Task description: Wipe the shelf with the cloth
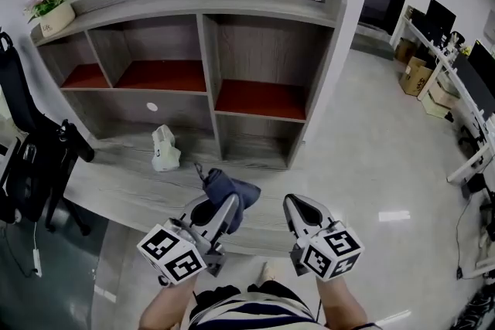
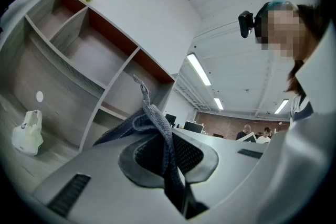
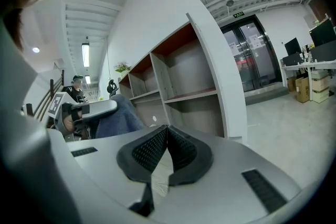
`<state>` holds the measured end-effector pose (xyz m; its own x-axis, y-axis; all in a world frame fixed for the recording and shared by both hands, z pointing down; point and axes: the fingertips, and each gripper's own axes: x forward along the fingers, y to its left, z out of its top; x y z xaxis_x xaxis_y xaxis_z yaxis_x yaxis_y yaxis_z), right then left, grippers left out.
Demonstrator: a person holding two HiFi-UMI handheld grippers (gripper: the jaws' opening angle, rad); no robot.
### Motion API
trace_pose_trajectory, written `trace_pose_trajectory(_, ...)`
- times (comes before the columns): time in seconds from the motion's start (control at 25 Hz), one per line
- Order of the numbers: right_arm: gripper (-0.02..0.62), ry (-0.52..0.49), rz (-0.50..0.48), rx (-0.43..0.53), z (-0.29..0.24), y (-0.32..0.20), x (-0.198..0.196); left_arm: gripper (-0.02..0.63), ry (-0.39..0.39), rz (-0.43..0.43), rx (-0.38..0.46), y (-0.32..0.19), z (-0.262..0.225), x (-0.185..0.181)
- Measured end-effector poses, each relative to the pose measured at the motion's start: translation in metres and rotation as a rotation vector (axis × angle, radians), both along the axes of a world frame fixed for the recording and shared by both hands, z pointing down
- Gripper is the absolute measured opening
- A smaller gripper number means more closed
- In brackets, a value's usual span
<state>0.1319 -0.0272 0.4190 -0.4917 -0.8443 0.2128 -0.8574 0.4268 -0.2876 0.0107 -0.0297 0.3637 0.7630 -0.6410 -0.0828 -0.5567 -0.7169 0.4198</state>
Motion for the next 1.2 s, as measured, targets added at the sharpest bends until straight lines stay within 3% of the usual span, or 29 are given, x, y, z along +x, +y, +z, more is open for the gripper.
trace_pose_trajectory(0.76, 0.026, -0.033, -0.146, 0.08, -0.028, -0.067, 0.046, 0.035, -0.093, -0.164, 0.236, -0.097, -0.08, 0.065)
trace_pose_trajectory(0.96, 0.026, -0.025, -0.134, 0.095, -0.036, -0.083, 0.046, 0.035, -0.138, -0.149, 0.281, -0.129, -0.099, 0.079)
trace_pose_trajectory(1.2, 0.026, -0.021, -0.075, 0.109, -0.047, -0.103, 0.038, 0.035, -0.132, -0.088, 0.321, -0.155, -0.119, 0.088)
